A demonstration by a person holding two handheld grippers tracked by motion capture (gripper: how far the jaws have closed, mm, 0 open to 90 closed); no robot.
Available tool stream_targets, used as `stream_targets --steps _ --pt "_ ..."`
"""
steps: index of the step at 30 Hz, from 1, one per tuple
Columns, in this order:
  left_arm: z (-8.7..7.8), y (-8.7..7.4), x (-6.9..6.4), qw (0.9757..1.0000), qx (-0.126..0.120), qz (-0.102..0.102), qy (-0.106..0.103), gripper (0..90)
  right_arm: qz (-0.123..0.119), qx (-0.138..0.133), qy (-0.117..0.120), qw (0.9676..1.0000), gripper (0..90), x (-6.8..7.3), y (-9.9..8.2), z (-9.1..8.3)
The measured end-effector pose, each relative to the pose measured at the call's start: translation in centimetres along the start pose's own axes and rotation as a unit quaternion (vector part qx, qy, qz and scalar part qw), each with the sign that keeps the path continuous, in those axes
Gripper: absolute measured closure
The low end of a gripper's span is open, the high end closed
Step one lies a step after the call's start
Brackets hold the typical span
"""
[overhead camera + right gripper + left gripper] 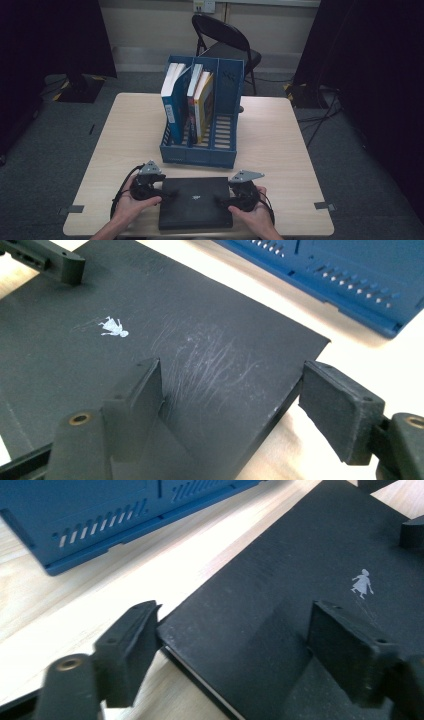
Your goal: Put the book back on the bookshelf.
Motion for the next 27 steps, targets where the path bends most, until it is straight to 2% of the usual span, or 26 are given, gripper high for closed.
stream_targets --steps 4,10,12,13,14,17,19,24,27 --pt "-0.4 0.0 0.1 0.9999 0.011 -0.003 0.0 22.4 -0.007 -0.003 0.006 1.0 26.0 -0.1 0.4 0.5" --pt "-0.6 -0.1 0.5 1.0 0.003 -0.001 0.002 26.1 -0.018 -0.002 0.023 0.9996 26.4 -0.2 1.1 1.5" --pt "-0.6 0.0 0.6 0.9999 -0.002 -0.002 -0.016 28.2 -0.021 -0.004 0.029 0.9994 26.5 -0.1 1.2 1.8" --pt "-0.5 0.0 0.5 0.9999 -0.001 -0.008 -0.015 28.2 -0.021 -0.004 0.029 0.9994 26.5 -0.1 1.2 1.8" --pt "-0.5 0.0 0.4 0.9998 -0.002 -0.007 -0.019 32.0 -0.024 -0.002 0.032 0.9992 26.7 0.1 1.7 2.3" --pt "-0.4 0.0 0.2 0.9996 0.003 0.002 -0.029 34.3 -0.027 0.002 0.032 0.9991 26.7 0.4 2.1 2.8" --pt "-0.3 0.1 0.1 0.9992 0.007 0.011 -0.037 34.4 -0.033 0.002 0.041 0.9986 27.1 0.8 2.8 3.9" --pt "-0.2 0.0 0.0 0.9989 0.006 0.009 -0.046 35.2 -0.039 0.0 0.051 0.9979 27.6 1.4 3.7 5.2" --pt "-0.2 -0.1 0.2 0.9983 0.003 0.004 -0.058 36.4 -0.043 -0.001 0.054 0.9976 27.5 1.8 4.2 6.0"
Point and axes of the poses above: each handheld gripper's, and its own axes: z roughly forward along the jaws, y roughly out of its top, x roughly to its left, the point moved 2 cm from there along z, roughly forward along the jaws, and after that the axes turned 5 degrees about -x, right-handed, at the moved point
